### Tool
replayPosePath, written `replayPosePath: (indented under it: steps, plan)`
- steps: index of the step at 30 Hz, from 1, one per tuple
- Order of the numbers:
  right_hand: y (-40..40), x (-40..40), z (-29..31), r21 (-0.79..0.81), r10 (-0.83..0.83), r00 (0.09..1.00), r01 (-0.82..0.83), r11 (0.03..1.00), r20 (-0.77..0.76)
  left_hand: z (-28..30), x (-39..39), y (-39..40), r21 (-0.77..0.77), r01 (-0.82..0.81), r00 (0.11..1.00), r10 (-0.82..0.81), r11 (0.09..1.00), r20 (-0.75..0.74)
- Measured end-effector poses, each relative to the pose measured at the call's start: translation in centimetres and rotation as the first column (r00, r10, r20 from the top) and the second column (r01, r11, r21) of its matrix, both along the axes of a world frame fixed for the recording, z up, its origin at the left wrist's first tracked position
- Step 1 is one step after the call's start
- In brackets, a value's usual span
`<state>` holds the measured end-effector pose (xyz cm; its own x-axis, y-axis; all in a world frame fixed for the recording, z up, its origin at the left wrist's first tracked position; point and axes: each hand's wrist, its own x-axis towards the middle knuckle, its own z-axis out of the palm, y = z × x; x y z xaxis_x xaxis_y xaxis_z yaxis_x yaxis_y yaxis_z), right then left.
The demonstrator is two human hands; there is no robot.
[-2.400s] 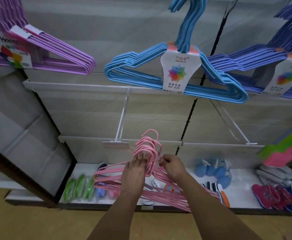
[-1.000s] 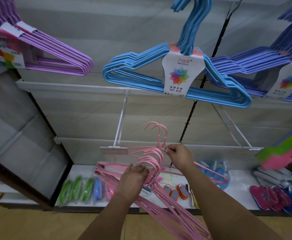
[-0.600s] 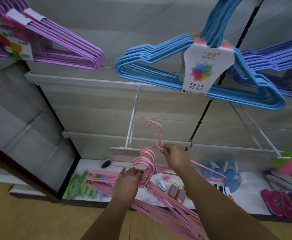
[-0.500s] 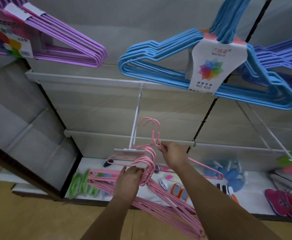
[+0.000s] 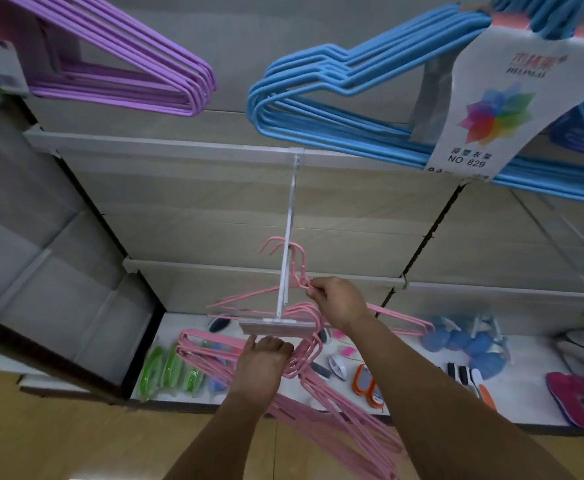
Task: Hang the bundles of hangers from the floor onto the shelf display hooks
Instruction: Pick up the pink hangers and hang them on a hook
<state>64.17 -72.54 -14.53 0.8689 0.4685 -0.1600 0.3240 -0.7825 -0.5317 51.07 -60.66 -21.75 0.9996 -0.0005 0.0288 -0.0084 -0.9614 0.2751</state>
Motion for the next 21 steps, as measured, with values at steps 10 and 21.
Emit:
replayPosePath:
  steps: [10, 21]
  plan:
    - [0.1, 0.5, -0.5, -0.208, -0.039, 0.997, 0.053, 0.977, 0.074, 0.0, 0.5, -0.1, -0.115, -0.164, 0.985, 0.156, 0.980, -0.075]
    - [-3.6, -5.0, 0.2, 0.050, -0.219, 0.974, 0.217, 0.975, 0.049, 1.5, -0.9, -3.7, 0.061, -0.163, 0.976, 0.170, 0.985, -0.137]
